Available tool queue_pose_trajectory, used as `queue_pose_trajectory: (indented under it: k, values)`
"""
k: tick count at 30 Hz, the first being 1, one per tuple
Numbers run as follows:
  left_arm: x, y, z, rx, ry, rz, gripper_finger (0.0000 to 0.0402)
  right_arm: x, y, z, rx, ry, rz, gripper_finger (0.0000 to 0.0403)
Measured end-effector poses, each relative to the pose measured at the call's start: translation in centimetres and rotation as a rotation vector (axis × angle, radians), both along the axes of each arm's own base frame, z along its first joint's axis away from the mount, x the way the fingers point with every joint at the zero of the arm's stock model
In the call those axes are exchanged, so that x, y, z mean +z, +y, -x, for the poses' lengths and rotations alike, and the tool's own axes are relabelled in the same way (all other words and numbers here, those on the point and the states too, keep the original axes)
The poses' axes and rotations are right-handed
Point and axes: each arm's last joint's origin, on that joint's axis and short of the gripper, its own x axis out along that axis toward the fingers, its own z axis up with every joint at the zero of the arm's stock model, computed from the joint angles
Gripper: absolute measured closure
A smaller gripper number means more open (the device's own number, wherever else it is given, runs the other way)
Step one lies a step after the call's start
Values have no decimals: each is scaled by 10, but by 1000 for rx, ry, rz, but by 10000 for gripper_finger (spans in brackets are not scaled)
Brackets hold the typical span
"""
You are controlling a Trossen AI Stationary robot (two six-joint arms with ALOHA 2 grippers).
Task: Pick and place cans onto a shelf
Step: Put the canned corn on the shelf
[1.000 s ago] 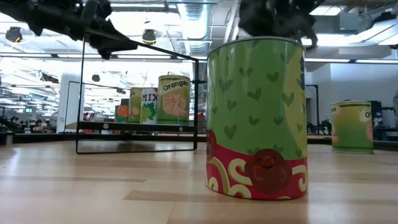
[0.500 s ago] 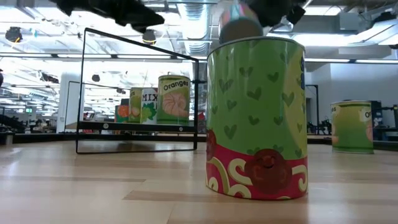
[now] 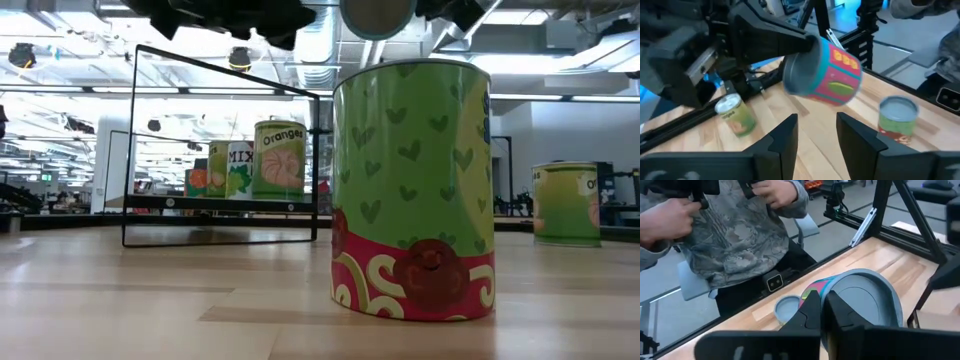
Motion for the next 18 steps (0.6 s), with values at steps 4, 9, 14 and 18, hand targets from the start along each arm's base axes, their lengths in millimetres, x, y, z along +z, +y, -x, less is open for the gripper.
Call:
queue_pose_trajectory:
  k: [4, 9, 14, 18]
  values:
    - [-1, 0, -12, -16, -18, -19, 276, 0, 1, 1, 29, -13, -10, 393]
    - [2, 1, -25, -40, -34, -41, 276, 0, 0, 1, 27, -15, -1, 393]
    - [2, 1, -33, -62, -44, -51, 276, 0, -2, 1, 20, -15, -1, 393]
    - [4, 0, -34, -90, -58, -66, 276, 0, -3, 1, -1, -13, 11, 393]
